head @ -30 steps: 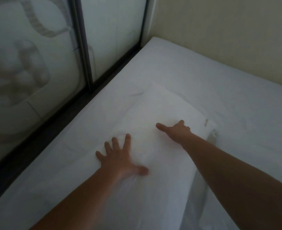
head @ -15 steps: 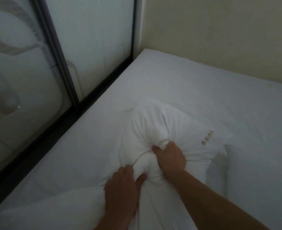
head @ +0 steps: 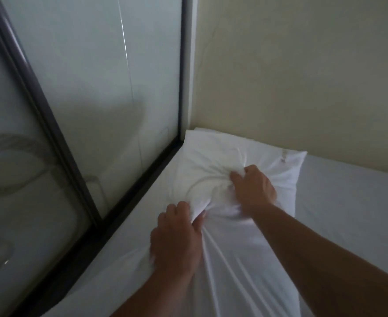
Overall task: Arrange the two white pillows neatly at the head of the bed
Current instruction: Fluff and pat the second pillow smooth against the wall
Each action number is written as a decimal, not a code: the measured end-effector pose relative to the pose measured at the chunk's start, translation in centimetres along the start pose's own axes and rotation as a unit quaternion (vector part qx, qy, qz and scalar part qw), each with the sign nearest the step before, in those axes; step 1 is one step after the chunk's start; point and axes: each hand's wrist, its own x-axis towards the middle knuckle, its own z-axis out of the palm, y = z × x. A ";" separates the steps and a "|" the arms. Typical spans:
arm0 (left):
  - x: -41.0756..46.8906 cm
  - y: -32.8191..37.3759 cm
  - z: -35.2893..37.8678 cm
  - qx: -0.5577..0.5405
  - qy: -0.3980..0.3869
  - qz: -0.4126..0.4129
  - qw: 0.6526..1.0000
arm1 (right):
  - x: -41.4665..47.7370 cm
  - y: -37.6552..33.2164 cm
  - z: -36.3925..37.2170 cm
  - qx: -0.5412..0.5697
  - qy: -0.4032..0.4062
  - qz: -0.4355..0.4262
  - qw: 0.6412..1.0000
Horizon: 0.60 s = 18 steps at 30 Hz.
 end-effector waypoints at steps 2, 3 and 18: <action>3.2 -1.6 2.6 0.037 -0.077 -0.051 0.995 | 2.6 -0.1 1.3 0.000 -0.053 0.030 0.998; 4.4 -2.6 4.5 0.050 -0.116 -0.063 0.990 | 3.3 0.3 2.5 -0.007 -0.079 0.038 0.996; 4.8 -8.4 24.7 -0.033 -0.361 -0.031 0.931 | 15.4 4.1 19.5 -0.114 -0.174 0.078 0.975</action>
